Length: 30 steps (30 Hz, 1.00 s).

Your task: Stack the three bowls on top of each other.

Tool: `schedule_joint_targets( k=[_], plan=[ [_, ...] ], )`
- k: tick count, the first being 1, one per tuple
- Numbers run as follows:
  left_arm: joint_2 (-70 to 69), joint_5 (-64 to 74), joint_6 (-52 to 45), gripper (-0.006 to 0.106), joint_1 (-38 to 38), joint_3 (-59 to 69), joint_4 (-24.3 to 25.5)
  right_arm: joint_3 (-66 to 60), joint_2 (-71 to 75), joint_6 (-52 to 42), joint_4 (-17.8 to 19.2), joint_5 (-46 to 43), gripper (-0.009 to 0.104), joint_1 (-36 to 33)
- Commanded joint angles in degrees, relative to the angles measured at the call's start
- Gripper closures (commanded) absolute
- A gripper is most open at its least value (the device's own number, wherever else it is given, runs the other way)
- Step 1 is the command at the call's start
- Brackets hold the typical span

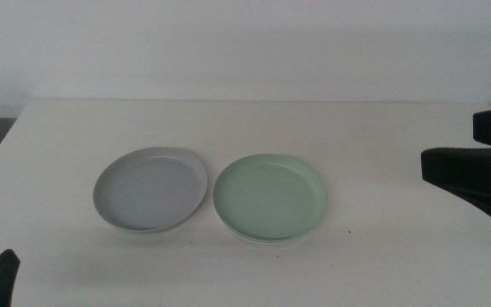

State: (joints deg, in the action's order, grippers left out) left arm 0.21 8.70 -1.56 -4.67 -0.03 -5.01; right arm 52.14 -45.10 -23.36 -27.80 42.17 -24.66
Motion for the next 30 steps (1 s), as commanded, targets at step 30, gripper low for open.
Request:
schedule_joint_targets(
  k=[30],
  plan=[
    [54.5,42.6,4.6,0.007,0.1,-51.5,-5.4,-0.3,0.2,0.9,-0.1,0.1,0.020,0.0]
  ],
)
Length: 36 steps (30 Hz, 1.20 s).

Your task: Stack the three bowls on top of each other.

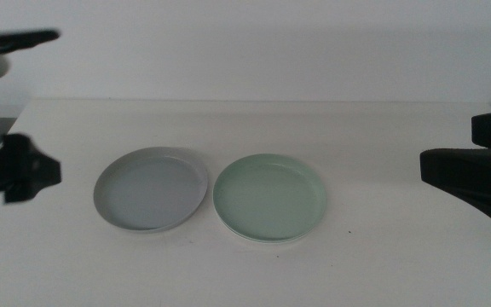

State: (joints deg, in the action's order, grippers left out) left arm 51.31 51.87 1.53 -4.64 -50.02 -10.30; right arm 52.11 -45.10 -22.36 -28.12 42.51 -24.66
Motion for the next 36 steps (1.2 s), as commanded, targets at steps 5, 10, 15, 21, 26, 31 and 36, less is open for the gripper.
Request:
schedule_joint_targets(
  k=[5,10,15,21,26,31,36],
  plan=[
    [16.7,-0.3,-2.5,0.007,0.0,-8.2,0.3,-0.3,0.2,-0.1,0.2,-0.3,0.020,0.0],
    [30.3,-0.4,-5.3,0.007,2.5,-16.4,0.3,-0.3,0.2,-0.1,0.2,-0.3,0.020,0.0],
    [42.2,0.2,-8.3,0.007,5.8,-23.8,-1.7,-0.3,0.2,-0.1,0.2,-0.3,0.020,0.0],
    [54.1,-0.4,-9.3,0.007,6.3,-27.5,-3.7,-0.3,0.2,-0.1,0.2,-0.3,0.020,0.0],
    [60.2,-1.4,-9.3,0.007,6.3,-27.5,-3.7,-0.3,0.2,-0.1,0.1,-0.2,0.020,0.0],
    [63.6,-2.4,-9.6,0.011,6.3,-27.5,-3.8,-0.3,0.2,-0.1,0.1,-0.2,0.020,0.0],
    [64.5,-4.8,-9.6,0.025,6.3,-27.5,-4.3,-0.3,0.2,-0.1,0.1,-0.2,0.020,0.0]
  ],
)
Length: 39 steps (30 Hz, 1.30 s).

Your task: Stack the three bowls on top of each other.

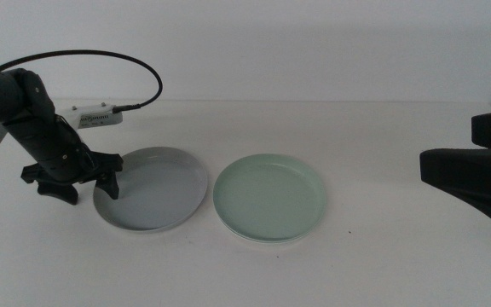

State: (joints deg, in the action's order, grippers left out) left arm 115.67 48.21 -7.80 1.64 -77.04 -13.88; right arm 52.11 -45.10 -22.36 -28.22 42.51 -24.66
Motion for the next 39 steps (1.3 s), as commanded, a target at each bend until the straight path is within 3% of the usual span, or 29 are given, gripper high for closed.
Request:
schedule_joint_targets(
  k=[1,14,21,25,29,39],
  plan=[
    [0.2,-1.7,-0.3,0.029,0.0,-0.5,-0.8,-0.3,0.2,-0.1,0.2,-0.2,0.020,0.0],
    [1.8,-2.6,-1.2,0.101,0.0,-0.5,-3.3,-0.3,0.2,-0.1,0.2,-0.2,0.020,0.0],
    [-2.7,1.8,0.7,0.102,0.0,-3.2,1.2,-0.3,0.2,-0.1,0.2,-0.2,0.020,0.0],
    [-8.0,5.3,0.0,0.102,0.0,-5.8,-2.1,-0.3,0.2,-0.1,0.2,-0.2,0.020,0.0],
    [-9.0,12.1,-4.0,0.102,-1.6,-10.5,-12.0,-0.3,0.2,-0.1,0.2,-0.2,0.020,0.0],
    [-1.8,9.2,1.5,0.102,-15.1,-15.4,-10.2,-0.3,0.2,-0.1,0.2,-0.2,0.020,0.0]
  ],
)
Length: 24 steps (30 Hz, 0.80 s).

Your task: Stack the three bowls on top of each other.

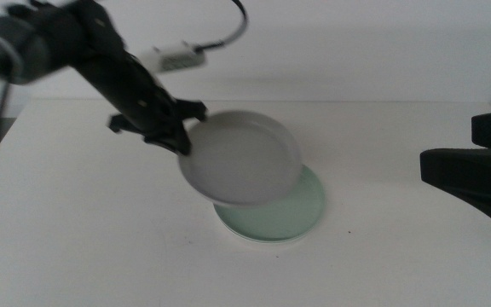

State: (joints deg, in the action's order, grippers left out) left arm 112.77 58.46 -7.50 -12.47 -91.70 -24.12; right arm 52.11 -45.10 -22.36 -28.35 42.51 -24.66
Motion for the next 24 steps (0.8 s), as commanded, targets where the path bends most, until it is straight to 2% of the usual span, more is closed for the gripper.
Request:
schedule_joint_targets(
  k=[1,12,24],
  plan=[
    [2.0,-1.4,1.3,0.102,-1.8,-0.9,0.1,-0.3,0.2,-0.1,0.3,-0.2,0.020,0.0],
    [6.6,-6.7,1.8,0.102,-7.2,-0.9,0.0,-0.3,0.2,-0.1,0.3,-0.2,0.020,0.0],
    [7.9,-6.9,1.4,0.100,-7.3,-0.9,1.3,-0.3,0.2,-0.1,0.3,-0.2,0.020,0.0]
  ],
)
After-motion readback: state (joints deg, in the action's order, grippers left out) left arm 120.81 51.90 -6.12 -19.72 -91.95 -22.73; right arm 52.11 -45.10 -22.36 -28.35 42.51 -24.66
